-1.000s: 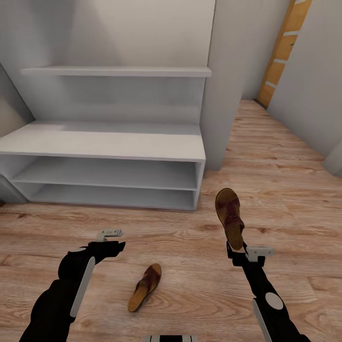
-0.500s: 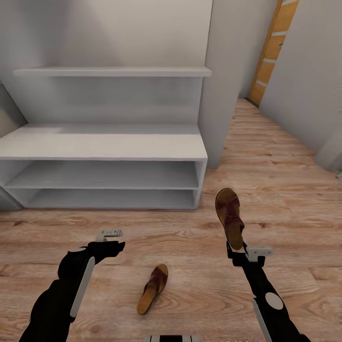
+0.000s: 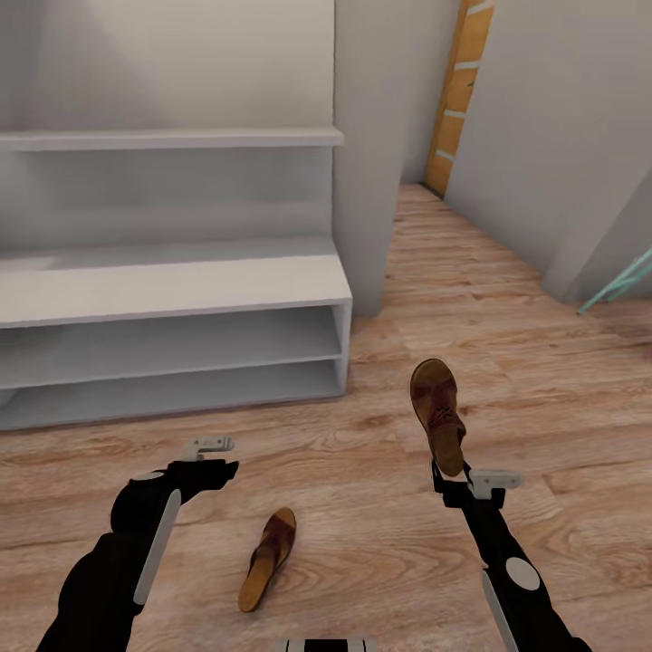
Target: Pick up the two gym shoes and the two sandals from the corridor floor and place them onto the hallstand (shoe rack) in the corridor, making sure they are on the rack and not on the floor. Arrange them so the two gym shoes are next to each other and the two sandals are next to each other.
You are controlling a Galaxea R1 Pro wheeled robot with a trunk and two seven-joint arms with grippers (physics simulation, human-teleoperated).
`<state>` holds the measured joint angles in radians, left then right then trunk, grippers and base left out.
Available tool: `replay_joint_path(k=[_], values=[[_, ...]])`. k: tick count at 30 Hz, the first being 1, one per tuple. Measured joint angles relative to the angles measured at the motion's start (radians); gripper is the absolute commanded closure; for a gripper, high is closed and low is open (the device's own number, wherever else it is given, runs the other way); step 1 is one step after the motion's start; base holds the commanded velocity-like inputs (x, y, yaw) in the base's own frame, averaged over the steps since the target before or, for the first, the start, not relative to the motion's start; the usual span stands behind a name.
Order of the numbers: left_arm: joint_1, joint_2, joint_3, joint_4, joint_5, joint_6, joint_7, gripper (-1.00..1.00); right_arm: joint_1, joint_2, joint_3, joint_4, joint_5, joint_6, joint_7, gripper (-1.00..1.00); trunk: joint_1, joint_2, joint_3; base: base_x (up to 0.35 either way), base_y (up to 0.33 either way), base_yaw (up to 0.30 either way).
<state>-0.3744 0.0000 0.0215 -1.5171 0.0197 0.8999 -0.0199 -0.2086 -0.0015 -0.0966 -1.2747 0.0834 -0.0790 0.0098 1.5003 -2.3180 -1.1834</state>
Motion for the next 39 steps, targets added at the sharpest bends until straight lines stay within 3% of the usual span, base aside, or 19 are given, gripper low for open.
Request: replay_joint_path(k=[10,39], values=[[0.0,0.0,0.0,0.0,0.0,0.0,0.0,-1.0,0.0,0.0,0.0,0.0,0.0,0.001,0.0,1.0,0.0,0.0,0.0,0.0,0.0,-0.206],[0.0,0.002,0.003,0.0,0.0,0.001,0.001,-1.0,0.0,0.0,0.0,0.0,-0.001,0.0,0.0,1.0,0.0,0.0,0.0,-0.055,0.105,-0.004]])
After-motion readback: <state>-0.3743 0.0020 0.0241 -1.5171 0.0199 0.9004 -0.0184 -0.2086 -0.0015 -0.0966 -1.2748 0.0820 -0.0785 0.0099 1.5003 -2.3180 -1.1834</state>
